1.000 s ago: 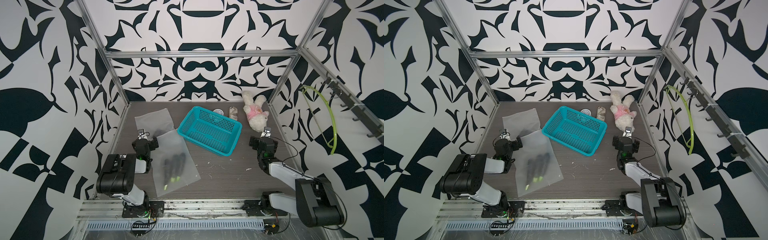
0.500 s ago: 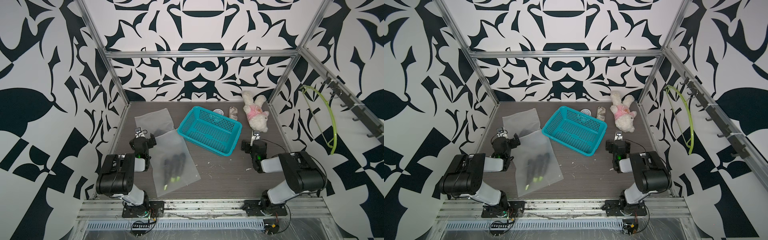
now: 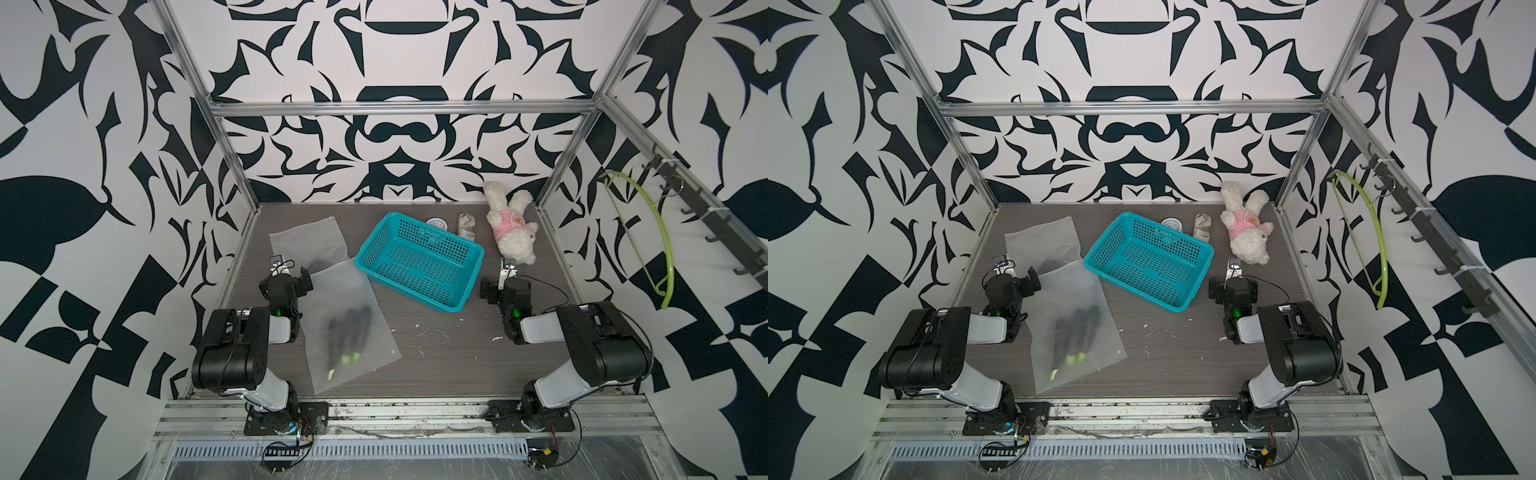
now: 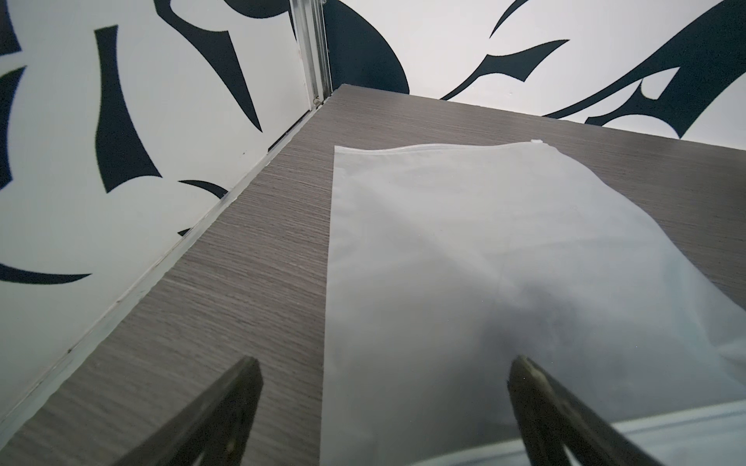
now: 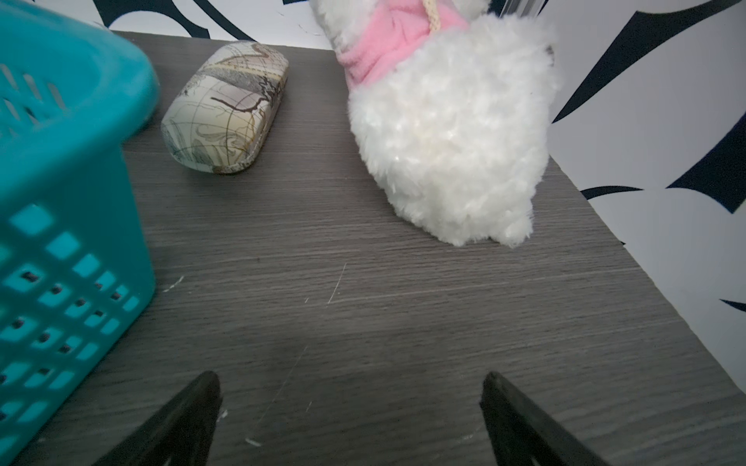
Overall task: Place the eggplant in a zip-top bag and seal the zipper
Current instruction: Reset both arms
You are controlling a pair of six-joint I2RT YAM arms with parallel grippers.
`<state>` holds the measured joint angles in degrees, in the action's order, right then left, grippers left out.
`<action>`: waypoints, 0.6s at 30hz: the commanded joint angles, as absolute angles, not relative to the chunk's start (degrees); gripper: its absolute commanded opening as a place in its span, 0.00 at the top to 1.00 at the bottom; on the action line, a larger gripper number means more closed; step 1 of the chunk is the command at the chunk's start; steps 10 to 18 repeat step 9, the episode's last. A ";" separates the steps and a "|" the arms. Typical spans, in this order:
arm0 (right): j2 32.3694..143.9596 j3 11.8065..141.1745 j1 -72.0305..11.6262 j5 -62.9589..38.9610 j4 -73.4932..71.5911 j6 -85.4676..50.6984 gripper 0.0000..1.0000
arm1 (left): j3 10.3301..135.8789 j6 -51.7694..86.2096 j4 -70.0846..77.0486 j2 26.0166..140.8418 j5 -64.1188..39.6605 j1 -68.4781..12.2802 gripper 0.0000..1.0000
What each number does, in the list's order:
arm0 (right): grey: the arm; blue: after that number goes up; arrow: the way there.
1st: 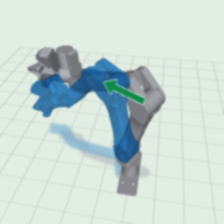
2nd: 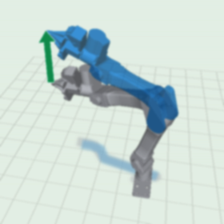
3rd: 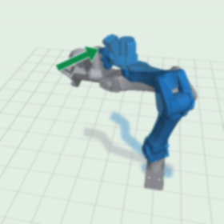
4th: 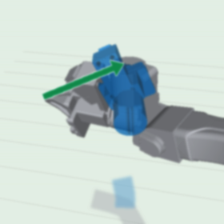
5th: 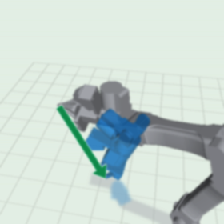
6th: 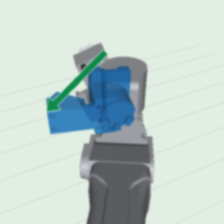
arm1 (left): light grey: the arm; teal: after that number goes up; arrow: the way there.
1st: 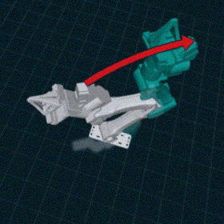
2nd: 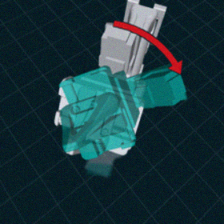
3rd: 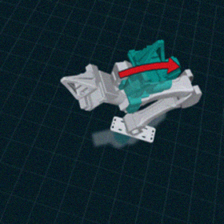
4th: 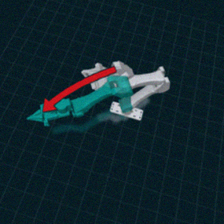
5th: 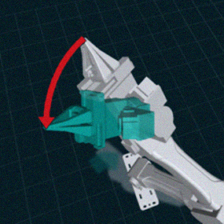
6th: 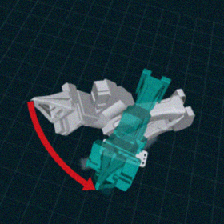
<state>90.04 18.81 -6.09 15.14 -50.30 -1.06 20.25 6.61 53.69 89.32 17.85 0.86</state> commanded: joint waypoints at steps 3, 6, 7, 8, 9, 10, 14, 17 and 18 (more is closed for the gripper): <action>88.51 19.89 -5.98 14.85 -52.21 -0.75 0.00 | 20.92 6.99 52.86 88.94 18.19 1.02 0.00; 88.62 19.95 -6.02 14.85 -52.20 -0.77 0.00 | 21.47 7.38 52.05 89.05 16.63 1.76 0.00; 88.51 19.91 -6.04 14.87 -52.21 -0.72 0.00 | 21.45 7.37 52.02 89.03 16.72 1.78 0.00; 88.51 19.95 -6.05 14.81 -52.21 -0.73 0.00 | 21.28 7.37 52.26 88.97 16.85 1.80 0.00; 88.51 19.95 -5.99 14.85 -52.21 -0.73 0.00 | 21.11 7.47 52.30 88.76 16.87 1.81 0.00; 88.51 19.95 -5.99 14.85 -52.21 -0.73 0.00 | 21.11 7.47 52.30 88.76 16.87 1.81 0.00; 88.51 19.95 -5.99 14.85 -52.21 -0.73 0.00 | 21.11 7.47 52.30 88.76 16.87 1.81 0.00; 88.51 19.95 -5.99 14.85 -52.21 -0.73 0.00 | 21.11 7.47 52.30 88.76 16.87 1.81 0.00; 88.51 19.95 -5.99 14.85 -52.21 -0.73 0.00 | 21.11 7.47 52.30 88.76 16.87 1.81 0.00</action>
